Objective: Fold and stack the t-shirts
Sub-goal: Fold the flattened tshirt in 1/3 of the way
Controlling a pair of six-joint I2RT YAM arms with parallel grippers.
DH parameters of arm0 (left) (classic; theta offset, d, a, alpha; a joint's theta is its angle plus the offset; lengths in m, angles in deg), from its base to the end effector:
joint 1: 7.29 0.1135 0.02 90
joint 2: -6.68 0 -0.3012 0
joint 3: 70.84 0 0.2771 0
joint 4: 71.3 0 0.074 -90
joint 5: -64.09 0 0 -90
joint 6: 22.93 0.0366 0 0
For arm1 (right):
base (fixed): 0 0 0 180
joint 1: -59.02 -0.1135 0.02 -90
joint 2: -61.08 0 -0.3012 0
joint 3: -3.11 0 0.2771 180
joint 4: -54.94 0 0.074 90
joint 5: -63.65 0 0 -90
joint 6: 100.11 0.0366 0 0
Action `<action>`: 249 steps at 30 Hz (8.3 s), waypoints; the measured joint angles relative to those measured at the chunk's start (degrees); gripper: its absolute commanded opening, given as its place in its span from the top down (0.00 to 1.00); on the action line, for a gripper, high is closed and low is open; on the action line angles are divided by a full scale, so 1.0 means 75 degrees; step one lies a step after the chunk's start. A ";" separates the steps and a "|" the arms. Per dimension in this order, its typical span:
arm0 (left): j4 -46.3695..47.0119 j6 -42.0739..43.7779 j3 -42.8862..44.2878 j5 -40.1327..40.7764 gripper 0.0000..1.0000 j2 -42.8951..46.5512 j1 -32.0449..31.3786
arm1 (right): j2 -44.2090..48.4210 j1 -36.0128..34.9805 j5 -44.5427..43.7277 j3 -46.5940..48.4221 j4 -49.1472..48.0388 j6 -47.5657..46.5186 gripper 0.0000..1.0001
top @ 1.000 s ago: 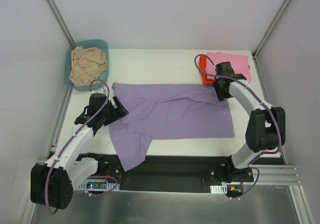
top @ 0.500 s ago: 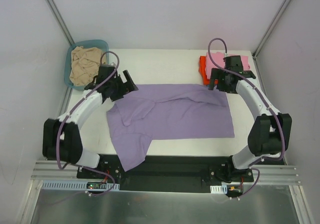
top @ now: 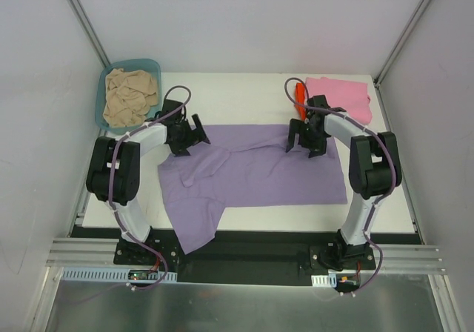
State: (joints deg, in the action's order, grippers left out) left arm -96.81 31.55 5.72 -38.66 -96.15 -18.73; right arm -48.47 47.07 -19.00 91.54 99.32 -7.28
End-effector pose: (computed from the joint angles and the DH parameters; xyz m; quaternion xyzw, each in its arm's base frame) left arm 0.3936 -0.0879 0.1984 -0.1603 0.9260 -0.2259 0.2566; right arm 0.4148 0.0926 0.1971 -0.0911 0.9711 0.0894 0.2019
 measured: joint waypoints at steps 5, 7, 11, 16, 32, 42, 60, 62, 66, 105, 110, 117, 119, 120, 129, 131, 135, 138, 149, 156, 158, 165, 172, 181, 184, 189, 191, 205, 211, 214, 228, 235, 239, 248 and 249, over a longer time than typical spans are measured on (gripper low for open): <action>0.0277 -0.0152 -0.0583 -0.0047 0.01 0.0367 0.0452 | 0.0178 -0.0256 -0.0026 -0.0315 -0.0076 0.0055 0.03; 0.0286 -0.0163 -0.0930 0.0009 0.01 0.0667 0.0743 | 0.0527 -0.0533 -0.0041 -0.0784 -0.0064 0.0111 0.03; 0.0143 -0.0187 -0.1393 0.0224 0.01 0.1125 0.1198 | 0.1411 -0.1396 -0.0009 -0.1918 0.0111 0.0490 0.03; -0.0347 -0.0178 -0.1591 0.0589 0.01 0.1510 0.1600 | 0.2407 -0.2442 0.0000 -0.2716 0.0705 0.1116 0.03; -0.0854 0.0294 -0.1046 0.0495 0.01 0.1612 0.1772 | 0.2987 0.0221 -0.0277 -0.1687 0.0933 0.0799 0.26; -0.0895 0.0507 -0.1046 0.0507 0.01 0.1343 0.1772 | 0.1393 0.0784 -0.0099 -0.1166 0.0778 0.0329 0.43; -0.0918 0.0624 -0.1046 0.0536 0.01 0.1239 0.1772 | 0.1005 0.0766 0.0408 -0.1253 0.0519 0.0271 0.58; -0.0915 0.0627 -0.1046 0.0560 0.01 0.1239 0.1772 | 0.0921 0.0766 0.0446 -0.1253 0.0510 0.0268 0.66; -0.0918 0.0629 -0.1043 0.0571 0.01 0.1233 0.1772 | 0.0833 0.0766 0.0437 -0.1253 0.0498 0.0271 0.87; -0.0935 0.0697 -0.0644 0.0778 0.01 0.0758 0.1772 | -0.0294 0.1888 0.0187 0.0746 0.1647 -0.0612 0.63; -0.0935 0.0705 -0.0629 0.0772 0.01 0.0743 0.1772 | -0.0128 0.1888 0.0370 0.0122 0.1501 -0.0600 0.63; -0.0935 0.0746 -0.0615 0.0772 0.01 0.0737 0.1772 | -0.0044 0.1888 0.0396 -0.0227 0.1311 -0.0472 0.90; -0.0935 0.0752 -0.0615 0.0772 0.01 0.0737 0.1772 | -0.0041 0.1888 0.0376 -0.0224 0.1285 -0.0449 0.90; -0.0935 0.0758 -0.0615 0.0772 0.01 0.0737 0.1772 | -0.0029 0.1888 0.0356 -0.0224 0.1271 -0.0443 0.90; -0.0935 0.0796 -0.0600 0.0775 0.01 0.0720 0.1772 | 0.0006 0.1888 -0.0207 0.0265 0.1431 -0.0440 0.92; -0.0935 0.0804 -0.0600 0.0775 0.01 0.0717 0.1772 | 0.0006 0.1888 -0.0329 0.0391 0.1454 -0.0440 0.99; -0.0935 0.0819 -0.0597 0.0775 0.01 0.0711 0.1772 | 0.0006 0.1891 -0.0361 0.0516 0.1480 -0.0446 0.99; -0.0938 0.0825 -0.0592 0.0775 0.01 0.0708 0.1772 | 0.0006 0.1891 -0.0364 0.0525 0.1483 -0.0449 0.99; -0.0938 0.0831 -0.0586 0.0799 0.01 0.0702 0.1772 | -0.0175 0.1970 -0.0781 0.1577 0.1737 -0.0621 0.98; -0.0947 0.0833 -0.0530 0.0804 0.01 0.0659 0.1772 | -0.0714 0.2028 -0.0749 0.1746 0.1856 -0.0743 0.73; -0.0956 0.0833 -0.0516 0.0801 0.01 0.0656 0.1772 | -0.0863 0.2034 -0.0758 0.1810 0.1926 -0.0790 0.57; -0.1058 0.0831 -0.0332 0.0726 0.01 0.0662 0.1772 | -0.0667 0.2069 -0.0644 0.1880 0.2136 -0.0880 0.03; -0.1058 0.0790 -0.0233 0.0460 0.01 0.1160 0.1664 | 0.1396 0.1953 0.0233 0.0382 0.1923 -0.0831 0.03; -0.1055 0.0746 -0.0149 0.0379 0.01 0.1070 0.1204 | 0.1294 0.0962 0.1309 -0.0603 0.1349 -0.0597 0.03; -0.1055 0.0825 -0.0064 0.0562 0.01 0.0679 0.1288 | 0.0764 0.1072 0.1314 -0.0597 0.1230 -0.0548 0.03; -0.1186 0.0901 0.0277 0.0592 0.01 -0.0041 0.1413 | 0.0181 0.1378 0.1390 -0.0402 0.1300 -0.0431 0.03; -0.1163 0.0956 0.0513 0.0580 0.01 -0.0219 0.1434 | 0.0090 0.1483 0.1399 -0.0248 0.1291 -0.0402 0.03; -0.1349 0.2066 0.1894 0.0583 0.01 -0.1105 0.1460 | -0.0644 0.1851 0.0705 0.1212 0.1559 -0.0673 0.03; -0.1370 0.2404 0.2215 0.0358 0.01 -0.0979 0.1559 | -0.0256 0.1888 0.0364 0.1274 0.1638 -0.0947 0.03; -0.1291 0.2226 0.1996 0.0160 0.01 -0.0560 0.1527 | 0.0460 0.1845 0.0452 0.0868 0.1536 -0.0976 0.03; -0.1370 0.0536 -0.1040 0.0533 0.16 0.2468 -0.1402 | 0.2518 0.1177 0.1387 -0.2235 0.0845 -0.0644 0.03; -0.1373 0.0178 -0.1434 0.0976 0.35 0.2355 -0.1687 | 0.2515 0.1172 0.1402 -0.2340 0.0708 -0.0635 0.03; -0.1367 0.0099 -0.1411 0.0973 0.36 0.1953 -0.1827 | 0.2515 0.1172 0.1338 -0.2340 0.0667 -0.0641 0.03; -0.1378 -0.0015 -0.1341 0.1186 0.44 0.1443 -0.1827 | 0.2518 0.1172 0.1131 -0.2328 0.0699 -0.0676 0.03; -0.1378 -0.0038 -0.1282 0.1221 0.47 0.1367 -0.1827 | 0.2515 0.1172 0.1131 -0.2326 0.0702 -0.0679 0.03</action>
State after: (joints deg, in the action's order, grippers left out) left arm -107.14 31.26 -3.90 -29.51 -85.90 -32.43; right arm -29.61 55.86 -10.52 74.10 104.59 -12.37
